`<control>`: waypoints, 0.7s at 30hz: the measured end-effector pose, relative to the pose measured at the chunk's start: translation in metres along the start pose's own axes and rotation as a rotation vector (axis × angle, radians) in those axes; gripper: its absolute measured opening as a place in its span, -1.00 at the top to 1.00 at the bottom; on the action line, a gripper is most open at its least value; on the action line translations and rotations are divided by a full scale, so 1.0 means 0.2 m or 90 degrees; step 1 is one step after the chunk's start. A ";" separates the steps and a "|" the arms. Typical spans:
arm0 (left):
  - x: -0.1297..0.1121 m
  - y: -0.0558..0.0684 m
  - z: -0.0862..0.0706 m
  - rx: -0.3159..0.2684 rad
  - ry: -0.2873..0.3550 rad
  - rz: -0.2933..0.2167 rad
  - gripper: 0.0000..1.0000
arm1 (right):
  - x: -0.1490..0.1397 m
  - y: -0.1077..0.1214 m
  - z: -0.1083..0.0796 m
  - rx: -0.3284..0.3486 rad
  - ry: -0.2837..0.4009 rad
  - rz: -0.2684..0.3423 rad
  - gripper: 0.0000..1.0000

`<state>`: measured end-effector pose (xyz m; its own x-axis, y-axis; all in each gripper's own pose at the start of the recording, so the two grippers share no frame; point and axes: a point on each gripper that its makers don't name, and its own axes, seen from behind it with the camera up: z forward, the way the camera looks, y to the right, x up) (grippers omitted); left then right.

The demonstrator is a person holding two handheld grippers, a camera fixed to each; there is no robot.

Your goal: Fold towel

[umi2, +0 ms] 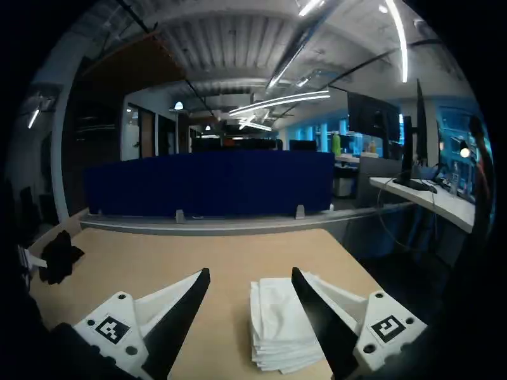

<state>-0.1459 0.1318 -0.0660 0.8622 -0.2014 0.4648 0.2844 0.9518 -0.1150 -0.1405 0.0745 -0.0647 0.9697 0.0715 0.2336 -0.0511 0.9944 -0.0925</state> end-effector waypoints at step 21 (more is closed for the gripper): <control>0.48 -0.11 -0.01 0.043 0.251 0.091 -0.84 | 0.08 -0.51 0.03 0.088 -0.001 0.001 -0.99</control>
<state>-0.0678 0.0916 -0.0196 0.9890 -0.1274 0.0748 0.1340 0.9869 -0.0897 -0.1208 -0.0258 -0.0465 0.9691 0.0732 0.2356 -0.0851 0.9955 0.0407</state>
